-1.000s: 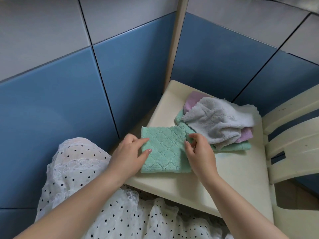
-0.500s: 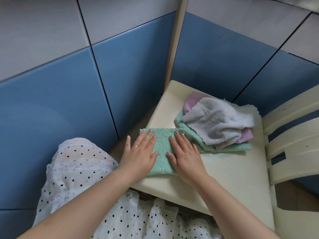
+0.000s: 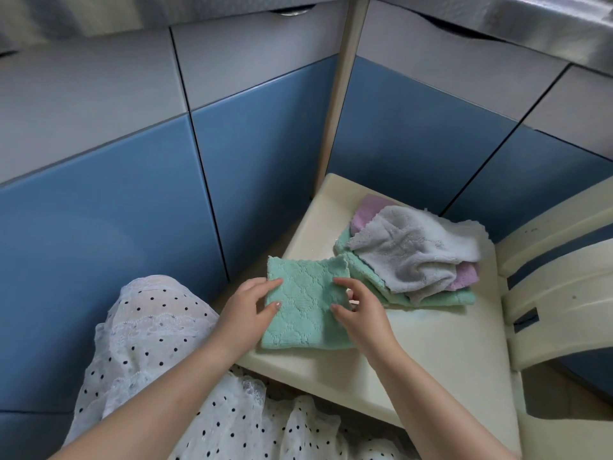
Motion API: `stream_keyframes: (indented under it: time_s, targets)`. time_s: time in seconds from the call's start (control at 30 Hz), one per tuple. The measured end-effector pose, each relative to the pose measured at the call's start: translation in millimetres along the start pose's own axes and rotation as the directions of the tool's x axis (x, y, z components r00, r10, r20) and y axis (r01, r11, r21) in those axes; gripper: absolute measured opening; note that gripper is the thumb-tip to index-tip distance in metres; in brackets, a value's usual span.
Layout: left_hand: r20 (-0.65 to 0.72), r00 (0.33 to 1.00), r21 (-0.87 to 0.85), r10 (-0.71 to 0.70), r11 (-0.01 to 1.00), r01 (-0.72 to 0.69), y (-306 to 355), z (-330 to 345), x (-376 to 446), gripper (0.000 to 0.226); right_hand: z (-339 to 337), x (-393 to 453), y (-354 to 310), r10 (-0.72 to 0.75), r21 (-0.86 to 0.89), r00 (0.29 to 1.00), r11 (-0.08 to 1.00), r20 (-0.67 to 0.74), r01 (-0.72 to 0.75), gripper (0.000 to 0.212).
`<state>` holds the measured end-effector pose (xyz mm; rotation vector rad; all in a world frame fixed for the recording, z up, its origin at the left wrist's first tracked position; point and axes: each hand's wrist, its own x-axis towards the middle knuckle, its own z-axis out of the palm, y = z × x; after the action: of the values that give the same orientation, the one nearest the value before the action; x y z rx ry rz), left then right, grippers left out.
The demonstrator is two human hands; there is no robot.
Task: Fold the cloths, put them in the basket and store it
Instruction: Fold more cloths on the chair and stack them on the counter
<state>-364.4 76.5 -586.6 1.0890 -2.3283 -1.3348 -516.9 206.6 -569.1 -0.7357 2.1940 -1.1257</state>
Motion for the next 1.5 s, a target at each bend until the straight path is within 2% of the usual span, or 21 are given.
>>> stream_keyframes:
  time_s: [0.07, 0.2, 0.3, 0.37, 0.4, 0.5, 0.63, 0.73, 0.87, 0.97, 1.07, 1.17, 1.3, 1.4, 1.47, 1.5]
  targets:
    - [-0.034, 0.999, -0.041, -0.011, 0.999, 0.01, 8, -9, 1, 0.041, 1, -3, -13, 0.055, 0.176, 0.999, 0.983, 0.0, -0.054, 0.036]
    - [-0.107, 0.994, -0.18, -0.017, 0.984, -0.003, 30, -42, 3, 0.042, -6, 0, -46, 0.101, 0.379, 0.994, 0.919, 0.043, -0.109, 0.03]
    - [-0.154, 0.988, -0.425, -0.017, 0.904, -0.051, 62, -80, 4, 0.044, -17, 9, -91, 0.026, 0.476, 0.995, 0.876, 0.099, -0.07, 0.029]
    - [-0.167, 0.986, -0.564, -0.002, 0.821, -0.094, 87, -109, 2, 0.044, -27, 15, -129, -0.087, 0.458, 0.992, 0.888, 0.089, 0.037, 0.032]
    - [-0.177, 0.984, -0.573, 0.019, 0.811, -0.119, 100, -123, 2, 0.044, -31, 17, -147, -0.14, 0.435, 0.987, 0.896, 0.076, 0.094, 0.034]
    - [-0.268, 0.956, -0.478, 0.116, 0.846, -0.237, 130, -164, -3, 0.043, -44, 20, -200, -0.296, 0.37, 0.953, 0.894, 0.061, 0.254, 0.036]
    - [-0.455, 0.866, -0.299, 0.206, 0.881, -0.367, 170, -236, -18, 0.037, -49, 16, -285, -0.483, 0.36, 0.873, 0.827, 0.061, 0.432, 0.029]
    - [-0.566, 0.777, -0.097, 0.276, 0.913, -0.396, 192, -291, -37, 0.037, -39, 9, -347, -0.587, 0.416, 0.801, 0.762, 0.118, 0.497, 0.03]
    - [-0.666, 0.677, 0.191, 0.314, 0.949, -0.252, 203, -355, -58, 0.041, -6, 8, -412, -0.647, 0.46, 0.737, 0.724, 0.195, 0.514, 0.025]
    - [-0.689, 0.678, 0.331, 0.258, 0.943, -0.023, 199, -390, -66, 0.044, 29, 13, -448, -0.647, 0.422, 0.726, 0.74, 0.234, 0.524, 0.017]
    - [-0.683, 0.716, 0.347, 0.144, 0.927, 0.144, 188, -412, -67, 0.049, 61, 23, -466, -0.615, 0.35, 0.739, 0.78, 0.276, 0.519, 0.015]
    - [-0.67, 0.74, 0.35, 0.059, 0.904, 0.246, 173, -417, -62, 0.054, 82, 34, -469, -0.578, 0.288, 0.757, 0.813, 0.305, 0.505, 0.017]
    - [-0.655, 0.755, 0.342, -0.013, 0.886, 0.312, 155, -418, -55, 0.052, 97, 46, -464, -0.558, 0.227, 0.764, 0.83, 0.323, 0.51, 0.012]
    - [-0.651, 0.758, 0.338, -0.025, 0.885, 0.319, 145, -418, -53, 0.035, 102, 51, -463, -0.566, 0.184, 0.756, 0.823, 0.328, 0.537, 0.014]
    - [-0.655, 0.754, 0.33, -0.039, 0.883, 0.332, 142, -416, -54, 0.037, 104, 53, -462, -0.572, 0.173, 0.75, 0.819, 0.334, 0.547, 0.016]
    - [-0.659, 0.751, 0.337, -0.036, 0.879, 0.337, 140, -416, -54, 0.029, 105, 53, -462, -0.574, 0.169, 0.747, 0.816, 0.334, 0.552, 0.016]
